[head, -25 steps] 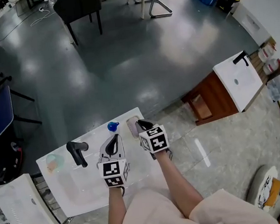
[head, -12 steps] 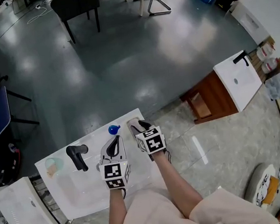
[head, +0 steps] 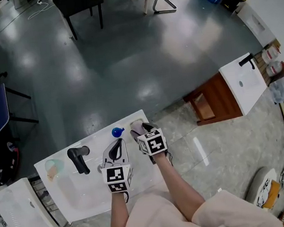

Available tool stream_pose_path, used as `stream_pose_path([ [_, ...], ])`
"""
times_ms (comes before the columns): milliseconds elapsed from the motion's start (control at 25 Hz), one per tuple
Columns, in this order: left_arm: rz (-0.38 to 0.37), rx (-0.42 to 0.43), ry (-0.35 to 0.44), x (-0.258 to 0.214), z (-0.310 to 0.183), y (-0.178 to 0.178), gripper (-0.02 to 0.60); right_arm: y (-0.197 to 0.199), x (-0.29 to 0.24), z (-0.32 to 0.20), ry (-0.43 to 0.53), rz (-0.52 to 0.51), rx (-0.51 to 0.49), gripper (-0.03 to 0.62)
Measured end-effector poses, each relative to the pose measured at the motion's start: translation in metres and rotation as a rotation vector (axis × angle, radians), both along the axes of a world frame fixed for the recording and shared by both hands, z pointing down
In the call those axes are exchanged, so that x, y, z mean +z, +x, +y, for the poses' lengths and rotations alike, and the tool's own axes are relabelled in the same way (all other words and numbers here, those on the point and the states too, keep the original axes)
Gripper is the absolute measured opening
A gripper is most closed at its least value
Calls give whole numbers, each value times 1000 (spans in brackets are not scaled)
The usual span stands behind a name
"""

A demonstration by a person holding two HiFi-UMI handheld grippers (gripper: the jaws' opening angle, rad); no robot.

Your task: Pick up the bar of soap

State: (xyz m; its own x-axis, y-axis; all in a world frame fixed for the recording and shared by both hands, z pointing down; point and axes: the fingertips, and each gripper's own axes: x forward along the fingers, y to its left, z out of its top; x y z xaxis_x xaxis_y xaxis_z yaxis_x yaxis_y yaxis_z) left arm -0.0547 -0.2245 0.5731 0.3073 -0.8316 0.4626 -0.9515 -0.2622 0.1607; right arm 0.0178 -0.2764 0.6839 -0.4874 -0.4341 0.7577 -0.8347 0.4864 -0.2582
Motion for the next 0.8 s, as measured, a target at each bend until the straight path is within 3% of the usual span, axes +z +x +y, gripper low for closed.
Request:
stream_pose_path([
  [320,0,9,4,0,0,0,6,7,17,1,-28,71,9,242],
  [480,-1,1,-2,2,1,-5,6,4,23,3,-14,130,-40,233],
  [800,1,-5,-14,5,4,-7,6,9,25,8,-78,277,-143,206],
])
